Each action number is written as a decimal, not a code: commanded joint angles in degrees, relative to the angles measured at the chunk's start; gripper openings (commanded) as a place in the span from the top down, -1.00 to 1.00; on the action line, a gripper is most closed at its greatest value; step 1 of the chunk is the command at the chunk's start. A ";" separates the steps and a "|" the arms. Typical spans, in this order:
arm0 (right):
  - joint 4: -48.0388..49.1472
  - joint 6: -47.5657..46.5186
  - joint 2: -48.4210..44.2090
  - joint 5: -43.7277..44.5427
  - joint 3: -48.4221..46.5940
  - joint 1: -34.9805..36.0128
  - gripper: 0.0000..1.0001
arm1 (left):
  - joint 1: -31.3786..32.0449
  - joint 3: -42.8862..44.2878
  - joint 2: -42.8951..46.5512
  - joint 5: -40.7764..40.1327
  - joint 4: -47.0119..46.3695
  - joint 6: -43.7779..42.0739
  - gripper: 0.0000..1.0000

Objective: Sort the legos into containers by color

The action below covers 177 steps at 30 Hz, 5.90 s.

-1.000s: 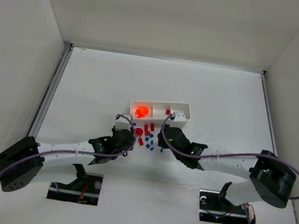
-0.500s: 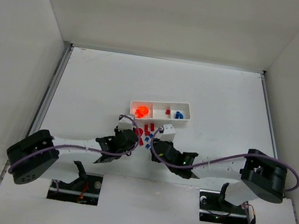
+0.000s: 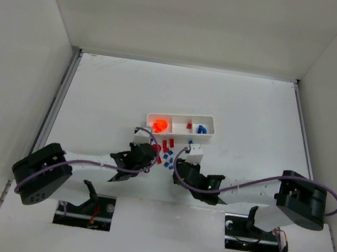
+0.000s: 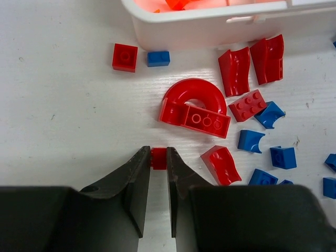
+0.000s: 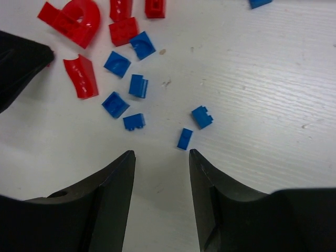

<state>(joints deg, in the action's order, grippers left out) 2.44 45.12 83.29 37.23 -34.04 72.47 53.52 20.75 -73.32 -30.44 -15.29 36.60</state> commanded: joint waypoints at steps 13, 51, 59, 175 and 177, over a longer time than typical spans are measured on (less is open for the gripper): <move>-3.05 4.36 4.60 5.48 -2.25 -0.44 0.11 | 2.77 0.78 13.80 -2.52 9.74 1.10 0.77; 6.44 -14.71 -11.14 -10.60 -6.56 -32.87 0.65 | -8.39 34.18 -23.98 12.07 -7.91 -3.11 0.50; 7.76 -17.79 0.29 -11.66 -13.76 -35.16 0.64 | -7.07 28.48 -15.91 9.26 -7.47 -4.34 0.35; 8.10 -12.16 -14.40 -17.27 -2.95 -33.92 0.66 | -5.49 33.04 -20.37 7.59 -6.51 -6.19 0.21; 10.04 -13.30 -11.14 -19.03 -4.53 -36.11 0.65 | -5.57 32.51 -19.94 7.58 -6.51 -6.19 0.15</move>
<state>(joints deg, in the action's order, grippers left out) 8.60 34.92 68.97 23.40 -34.96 38.50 48.14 51.35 -94.65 -22.90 -20.25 31.33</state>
